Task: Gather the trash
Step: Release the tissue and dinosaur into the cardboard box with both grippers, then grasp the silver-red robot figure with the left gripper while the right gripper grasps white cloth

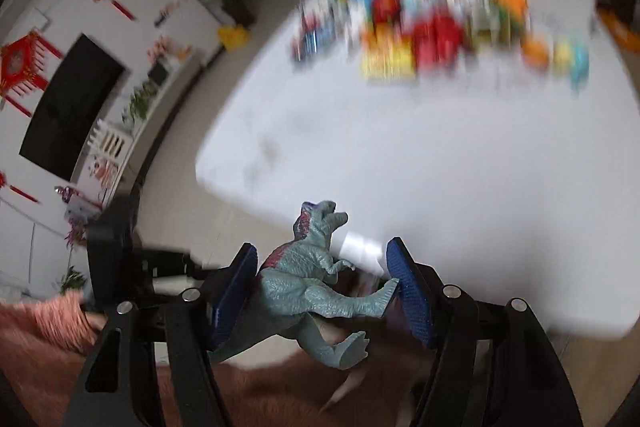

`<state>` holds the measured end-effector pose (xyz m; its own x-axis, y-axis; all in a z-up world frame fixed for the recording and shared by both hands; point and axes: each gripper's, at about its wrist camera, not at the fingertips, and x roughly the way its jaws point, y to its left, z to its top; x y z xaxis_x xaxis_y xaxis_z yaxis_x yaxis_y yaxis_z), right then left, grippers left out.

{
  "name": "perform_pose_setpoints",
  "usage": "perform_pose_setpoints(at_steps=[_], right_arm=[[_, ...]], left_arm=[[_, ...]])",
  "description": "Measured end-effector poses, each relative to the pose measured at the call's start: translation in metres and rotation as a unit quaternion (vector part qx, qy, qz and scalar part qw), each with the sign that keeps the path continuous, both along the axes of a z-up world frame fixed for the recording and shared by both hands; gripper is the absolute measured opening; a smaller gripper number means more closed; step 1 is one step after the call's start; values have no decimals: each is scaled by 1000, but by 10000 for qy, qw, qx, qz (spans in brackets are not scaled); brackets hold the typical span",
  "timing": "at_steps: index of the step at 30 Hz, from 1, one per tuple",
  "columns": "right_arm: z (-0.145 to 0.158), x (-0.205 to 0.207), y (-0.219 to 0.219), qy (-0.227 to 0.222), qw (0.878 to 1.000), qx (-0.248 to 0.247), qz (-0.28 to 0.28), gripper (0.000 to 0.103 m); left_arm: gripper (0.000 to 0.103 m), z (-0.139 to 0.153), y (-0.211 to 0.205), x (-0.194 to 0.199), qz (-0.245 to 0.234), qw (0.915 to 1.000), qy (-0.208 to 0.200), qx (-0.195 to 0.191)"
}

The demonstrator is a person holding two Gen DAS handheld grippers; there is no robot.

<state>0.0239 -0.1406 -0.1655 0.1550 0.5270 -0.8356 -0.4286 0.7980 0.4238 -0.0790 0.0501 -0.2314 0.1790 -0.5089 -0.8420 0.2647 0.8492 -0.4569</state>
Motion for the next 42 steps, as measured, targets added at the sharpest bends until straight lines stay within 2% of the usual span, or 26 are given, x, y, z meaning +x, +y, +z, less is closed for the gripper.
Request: perform_pose_setpoints(at_steps=[2, 4, 5, 7, 8, 9, 10, 11, 12, 13, 14, 15, 16, 17, 19, 20, 22, 26, 28, 29, 30, 33, 35, 37, 39, 42], right_arm=[[-40, -23, -5, 383, 9992, -43, -102, 64], [-85, -39, -8, 748, 9967, -175, -264, 48], [-121, -44, -11, 1075, 9932, -148, -426, 35], [-167, -44, -13, 1358, 9888, -177, -601, 34], [-196, -43, -12, 1288, 9891, -330, -640, 24], [-222, -41, -11, 1262, 9889, -430, -653, 5], [-247, -37, -11, 1326, 9874, -499, -703, 1], [-274, -36, -11, 1215, 9872, -658, -798, 2], [-288, -38, -12, 1019, 9883, -784, -823, 9], [-301, -41, -13, 858, 9876, -958, -898, 23], [-317, -42, -17, 779, 9861, -1081, -997, 66], [-326, -48, -22, 712, 9850, -1162, -1056, 72], [-336, -53, -26, 623, 9842, -1228, -1112, 67], [-342, -54, -28, 667, 9840, -1260, -1066, 61], [-348, -59, -31, 679, 9801, -1555, -1030, 65], [-345, -63, -33, 704, 9797, -1531, -1082, 70], [-335, -64, -34, 757, 9804, -1435, -1115, 71], [-278, -63, -25, 503, 9856, -1228, -1045, 73], [-242, -60, -21, 280, 9889, -1088, -978, 74], [-213, -59, -17, 42, 9910, -986, -900, 77], [-183, -57, -12, -234, 9925, -868, -833, 81], [-108, -52, -6, -946, 9910, -527, -791, 84], [-63, -41, -3, -1318, 9870, -263, -881, 89], [-34, -27, -2, -1575, 9816, -90, -1071, 93], [-7, -9, 1, -1724, 9768, 128, -1268, 93], [12, 7, 4, -1712, 9742, 278, -1442, 93]], left_arm=[[18, -25, -9, -8, -26, 9997, 255, 36], [18, -60, -17, -12, 67, 9989, 459, 50], [18, -80, -19, -13, 143, 9985, 518, 93], [18, -125, -29, -11, 266, 9973, 601, 341], [18, -150, -32, -9, 296, 9961, 700, 439], [18, -174, -35, -6, 357, 9949, 807, 496], [18, -204, -35, -1, 476, 9929, 940, 554], [18, -233, -34, 4, 624, 9892, 1098, 739], [18, -258, -34, 6, 689, 9873, 1187, 801], [19, -271, -34, 5, 695, 9865, 1208, 864], [28, -289, -36, 6, 685, 9845, 1219, 1062], [36, -299, -37, 6, 712, 9832, 1258, 1115], [58, -310, -37, 7, 783, 9825, 1311, 1062], [74, -314, -38, 8, 831, 9821, 1301, 1079], [86, -319, -40, 9, 880, 9800, 1307, 1214], [86, -321, -38, 11, 888, 9791, 1368, 1211], [86, -317, -38, 13, 872, 9775, 1495, 1202], [86, -266, -31, 11, 747, 9828, 1230, 1158], [86, -216, -24, 5, 668, 9879, 880, 1091], [86, -194, -21, 1, 660, 9895, 728, 1062], [86, -158, -16, -2, 667, 9918, 462, 989], [86, -80, -4, -9, 778, 9938, -179, 778], [87, -24, 8, -4, 906, 9908, -766, 651], [91, 18, 20, 14, 1142, 9824, -1264, 764], [91, 44, 37, 47, 1456, 9717, -1596, 955], [91, 55, 62, 108, 1822, 9612, -1691, 1194]])
